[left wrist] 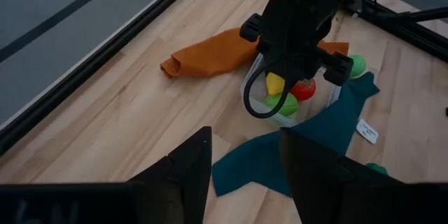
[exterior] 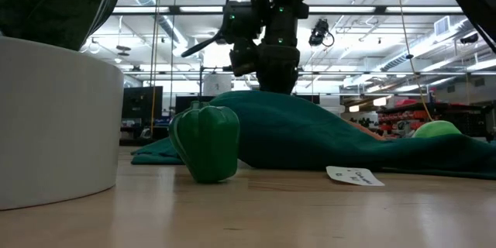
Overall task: Pick and placing Produce into tupperware
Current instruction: Put the yellow lemon into the transparent bin
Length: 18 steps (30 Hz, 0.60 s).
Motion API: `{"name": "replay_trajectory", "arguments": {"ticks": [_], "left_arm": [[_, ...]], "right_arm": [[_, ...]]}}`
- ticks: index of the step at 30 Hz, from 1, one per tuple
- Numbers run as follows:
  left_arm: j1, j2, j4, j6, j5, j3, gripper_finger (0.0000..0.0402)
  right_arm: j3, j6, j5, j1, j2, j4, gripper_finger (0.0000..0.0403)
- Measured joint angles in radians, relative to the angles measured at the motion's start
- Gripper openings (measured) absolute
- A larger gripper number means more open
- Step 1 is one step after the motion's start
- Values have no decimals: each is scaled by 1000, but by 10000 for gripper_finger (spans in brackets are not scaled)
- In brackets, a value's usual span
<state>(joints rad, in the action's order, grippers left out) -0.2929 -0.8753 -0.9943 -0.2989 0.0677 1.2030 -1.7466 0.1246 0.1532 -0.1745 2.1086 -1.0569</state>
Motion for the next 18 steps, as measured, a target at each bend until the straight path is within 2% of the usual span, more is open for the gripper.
{"name": "replay_trajectory", "arguments": {"ticks": [9, 18], "left_arm": [[0, -1, 0, 1, 11, 0, 172], [0, -1, 0, 2, 18, 0, 173]], "right_arm": [[0, 4, -35, 0, 0, 26, 150], [13, 5, -28, 0, 0, 39, 150]]}}
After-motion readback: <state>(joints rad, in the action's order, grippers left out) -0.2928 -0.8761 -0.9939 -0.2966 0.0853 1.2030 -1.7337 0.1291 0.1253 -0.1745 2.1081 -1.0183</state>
